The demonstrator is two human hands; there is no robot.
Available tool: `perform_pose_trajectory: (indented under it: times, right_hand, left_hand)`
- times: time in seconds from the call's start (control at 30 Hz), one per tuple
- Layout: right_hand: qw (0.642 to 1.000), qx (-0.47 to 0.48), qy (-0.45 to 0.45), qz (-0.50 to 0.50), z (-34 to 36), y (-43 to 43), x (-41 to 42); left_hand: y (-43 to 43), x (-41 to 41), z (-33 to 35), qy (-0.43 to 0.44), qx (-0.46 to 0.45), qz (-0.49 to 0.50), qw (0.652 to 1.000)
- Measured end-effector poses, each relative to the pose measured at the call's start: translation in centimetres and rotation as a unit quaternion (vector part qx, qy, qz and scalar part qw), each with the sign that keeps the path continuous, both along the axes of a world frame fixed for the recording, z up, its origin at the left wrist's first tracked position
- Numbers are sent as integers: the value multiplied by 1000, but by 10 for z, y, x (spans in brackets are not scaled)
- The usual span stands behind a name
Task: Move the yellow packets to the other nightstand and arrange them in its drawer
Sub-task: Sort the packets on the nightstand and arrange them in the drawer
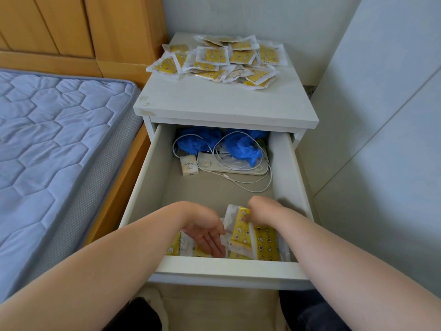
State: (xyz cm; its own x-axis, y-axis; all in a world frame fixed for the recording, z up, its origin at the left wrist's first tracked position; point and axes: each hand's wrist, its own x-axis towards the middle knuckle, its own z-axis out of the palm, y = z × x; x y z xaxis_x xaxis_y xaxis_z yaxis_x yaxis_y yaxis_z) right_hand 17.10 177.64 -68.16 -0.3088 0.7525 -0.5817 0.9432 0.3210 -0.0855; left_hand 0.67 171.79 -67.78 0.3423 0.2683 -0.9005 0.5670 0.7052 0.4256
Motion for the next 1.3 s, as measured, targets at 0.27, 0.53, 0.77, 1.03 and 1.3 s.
perform_pose_trajectory:
  times: [0.27,0.53,0.77,1.03,1.3]
  right_hand:
    - [998,-19,-51,20,10,2,5]
    - [996,-35,-28,82,6,-2,-1]
    - [993,-68,-27,97,0,-6,-2]
    - [987,-115,-26,107,4,-8,-2]
    - [992,-30,123,0,19,-8,-3]
  left_hand:
    - [3,7,-7,59,47,13,997]
    - [11,3,10,220,279,-118,927]
    - [14,-1,1,267,386,-286,835]
    - [14,-4,-1,269,326,-333,843]
    - [17,-6,17,261,431,-195,841]
